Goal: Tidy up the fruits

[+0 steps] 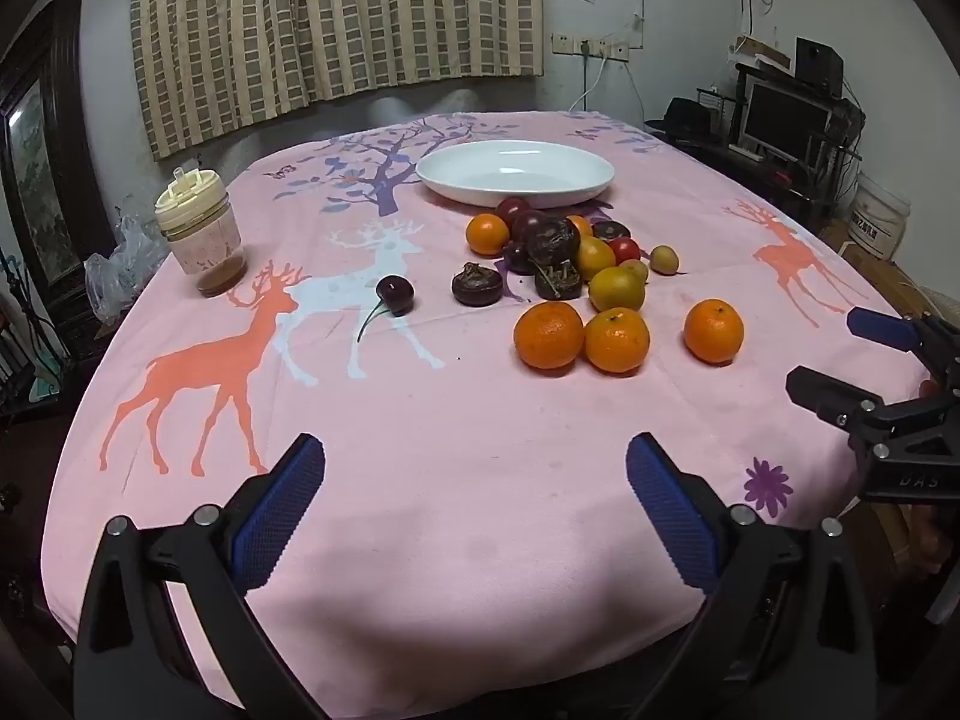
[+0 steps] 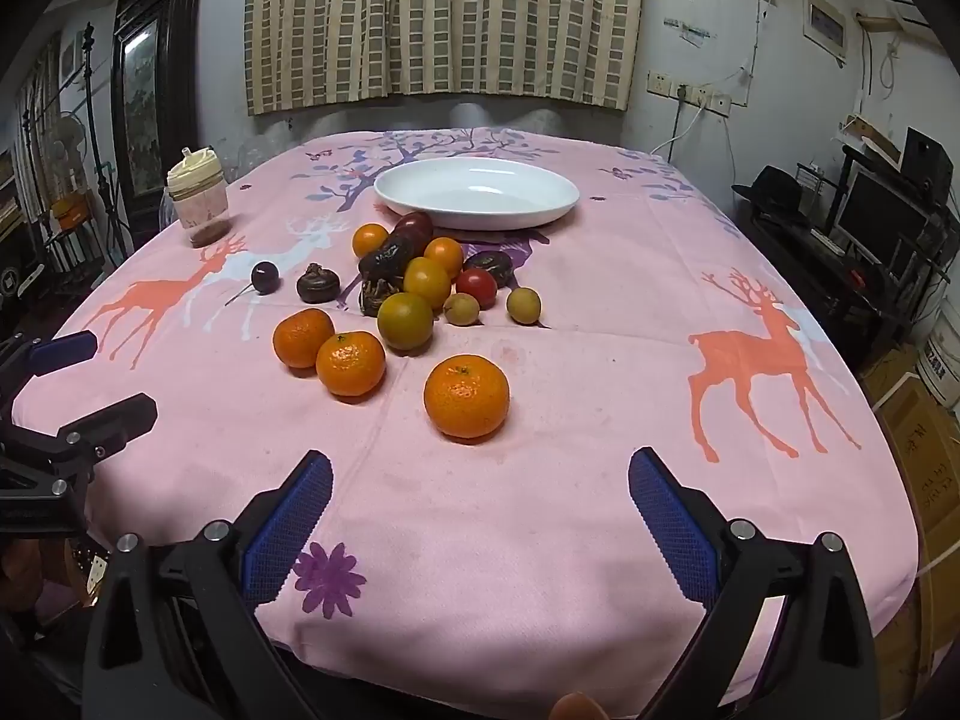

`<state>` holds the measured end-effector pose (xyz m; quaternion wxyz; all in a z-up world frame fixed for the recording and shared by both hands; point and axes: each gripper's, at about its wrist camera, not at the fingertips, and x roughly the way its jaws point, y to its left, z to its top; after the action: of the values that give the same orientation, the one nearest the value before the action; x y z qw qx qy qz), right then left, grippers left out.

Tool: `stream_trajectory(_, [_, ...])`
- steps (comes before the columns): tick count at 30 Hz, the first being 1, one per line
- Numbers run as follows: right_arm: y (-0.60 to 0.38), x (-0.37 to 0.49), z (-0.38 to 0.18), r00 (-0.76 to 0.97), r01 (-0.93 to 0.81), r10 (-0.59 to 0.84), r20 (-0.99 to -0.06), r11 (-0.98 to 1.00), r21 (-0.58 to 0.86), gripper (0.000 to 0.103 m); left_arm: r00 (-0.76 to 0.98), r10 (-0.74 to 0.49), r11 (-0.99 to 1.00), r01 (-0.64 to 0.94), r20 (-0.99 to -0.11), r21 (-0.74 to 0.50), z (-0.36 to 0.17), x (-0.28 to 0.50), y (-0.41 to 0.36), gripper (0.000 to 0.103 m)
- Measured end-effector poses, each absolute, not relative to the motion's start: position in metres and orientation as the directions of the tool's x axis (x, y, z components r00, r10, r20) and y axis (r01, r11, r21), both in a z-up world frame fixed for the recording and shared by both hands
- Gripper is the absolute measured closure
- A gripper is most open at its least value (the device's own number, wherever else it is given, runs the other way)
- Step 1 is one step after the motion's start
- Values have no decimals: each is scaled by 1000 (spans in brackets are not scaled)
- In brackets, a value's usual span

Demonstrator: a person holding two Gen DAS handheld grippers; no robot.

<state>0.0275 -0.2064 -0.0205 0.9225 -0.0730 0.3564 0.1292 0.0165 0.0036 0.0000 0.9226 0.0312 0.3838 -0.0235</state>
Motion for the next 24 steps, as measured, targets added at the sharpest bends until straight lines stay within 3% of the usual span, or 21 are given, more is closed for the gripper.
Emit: stream_trajectory(24, [-207,28,-20,716,-290,186,-673,956,-44,4,724,17,998,29,-690,55,-5,2,4,5])
